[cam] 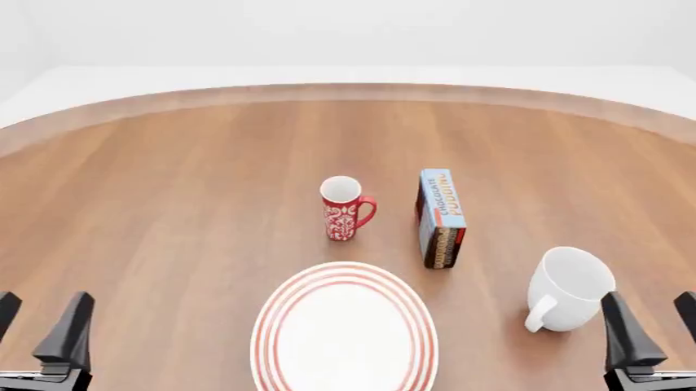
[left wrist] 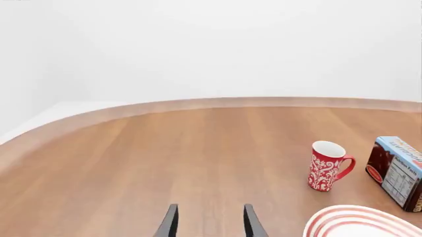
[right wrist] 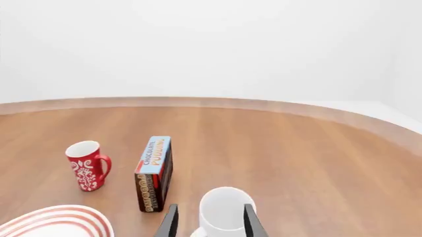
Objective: Pick up the white mug and put it on the plate, and put the chocolate pudding to the right of the plate.
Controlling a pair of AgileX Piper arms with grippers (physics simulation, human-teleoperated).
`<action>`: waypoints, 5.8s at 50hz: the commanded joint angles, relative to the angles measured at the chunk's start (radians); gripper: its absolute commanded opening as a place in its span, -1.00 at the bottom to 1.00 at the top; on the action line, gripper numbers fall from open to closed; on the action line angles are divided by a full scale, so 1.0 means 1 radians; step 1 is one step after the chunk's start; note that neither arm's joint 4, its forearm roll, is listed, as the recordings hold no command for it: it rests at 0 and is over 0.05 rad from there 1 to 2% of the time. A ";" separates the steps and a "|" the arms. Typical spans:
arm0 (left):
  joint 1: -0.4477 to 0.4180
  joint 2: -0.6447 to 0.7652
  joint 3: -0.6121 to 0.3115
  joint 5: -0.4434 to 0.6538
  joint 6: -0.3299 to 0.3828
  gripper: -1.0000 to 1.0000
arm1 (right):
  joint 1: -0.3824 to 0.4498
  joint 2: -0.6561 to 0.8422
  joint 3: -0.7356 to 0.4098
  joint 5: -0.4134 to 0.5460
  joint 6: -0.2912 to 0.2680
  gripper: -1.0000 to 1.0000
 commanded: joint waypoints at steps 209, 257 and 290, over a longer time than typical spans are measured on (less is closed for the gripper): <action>-0.896 1.339 -0.620 -0.544 0.161 1.00 | 0.022 -0.001 -0.006 -0.006 0.032 1.00; -1.038 1.522 -0.786 -0.455 0.151 1.00 | 0.022 -0.001 -0.005 -0.007 0.034 1.00; -1.095 1.619 -0.877 -0.396 0.125 1.00 | 0.025 -0.001 -0.005 -0.008 0.035 1.00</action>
